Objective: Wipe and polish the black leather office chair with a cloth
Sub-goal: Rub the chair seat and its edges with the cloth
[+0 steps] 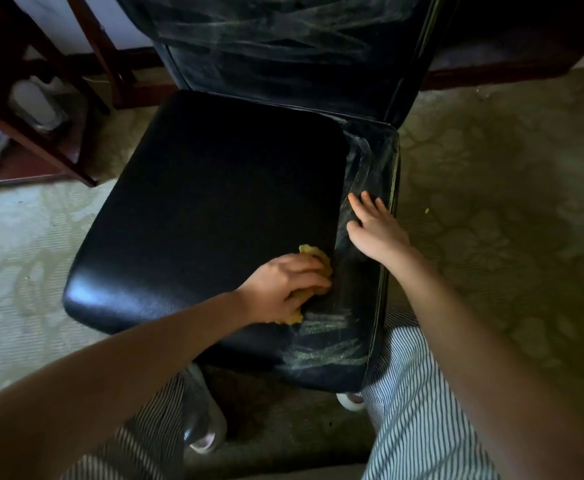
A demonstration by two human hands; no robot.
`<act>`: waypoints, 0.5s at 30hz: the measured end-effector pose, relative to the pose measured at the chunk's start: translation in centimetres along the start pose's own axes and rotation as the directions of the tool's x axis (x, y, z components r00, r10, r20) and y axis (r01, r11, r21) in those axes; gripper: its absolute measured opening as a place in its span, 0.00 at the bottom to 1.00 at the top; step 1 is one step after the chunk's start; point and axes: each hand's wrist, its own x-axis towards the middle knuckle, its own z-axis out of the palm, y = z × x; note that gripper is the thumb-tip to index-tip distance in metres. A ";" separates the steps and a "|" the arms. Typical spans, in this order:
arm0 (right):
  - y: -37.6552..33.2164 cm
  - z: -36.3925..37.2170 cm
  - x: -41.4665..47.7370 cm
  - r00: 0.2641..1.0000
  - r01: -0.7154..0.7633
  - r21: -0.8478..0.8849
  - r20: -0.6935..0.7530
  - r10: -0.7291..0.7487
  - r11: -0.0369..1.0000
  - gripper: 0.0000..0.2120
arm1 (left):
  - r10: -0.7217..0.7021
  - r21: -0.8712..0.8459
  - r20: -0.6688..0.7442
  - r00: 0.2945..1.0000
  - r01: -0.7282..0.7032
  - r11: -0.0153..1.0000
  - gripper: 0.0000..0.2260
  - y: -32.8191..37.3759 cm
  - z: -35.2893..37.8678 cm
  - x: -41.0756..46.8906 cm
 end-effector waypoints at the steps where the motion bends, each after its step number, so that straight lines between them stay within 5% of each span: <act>1: 0.1 0.0 -0.1 1.000 0.004 0.015 0.001 -0.004 1.000 0.26 | 0.024 -0.003 0.019 1.000 -0.024 1.000 0.12 0.6 0.3 -1.0; 5: 0.3 0.0 -1.4 0.998 0.048 -0.030 -0.048 -0.049 0.998 0.26 | 0.055 -0.054 0.041 0.998 -0.053 0.997 0.13 2.9 1.0 -4.4; 9: -0.1 1.0 -6.4 0.970 0.129 -0.160 -0.184 -0.158 0.979 0.30 | -0.118 -0.149 -0.207 0.971 0.088 0.985 0.12 3.3 0.4 -3.7; 12: -0.6 3.4 -11.2 0.978 0.168 -0.204 -0.085 -0.188 0.964 0.36 | -0.172 -0.020 -0.307 0.936 0.175 0.984 0.13 1.2 -1.5 -0.4; 15: -0.3 6.0 -13.6 0.991 0.133 -0.254 0.062 -0.121 0.958 0.43 | -0.176 0.069 -0.236 0.956 0.197 0.978 0.14 -0.2 -2.0 2.2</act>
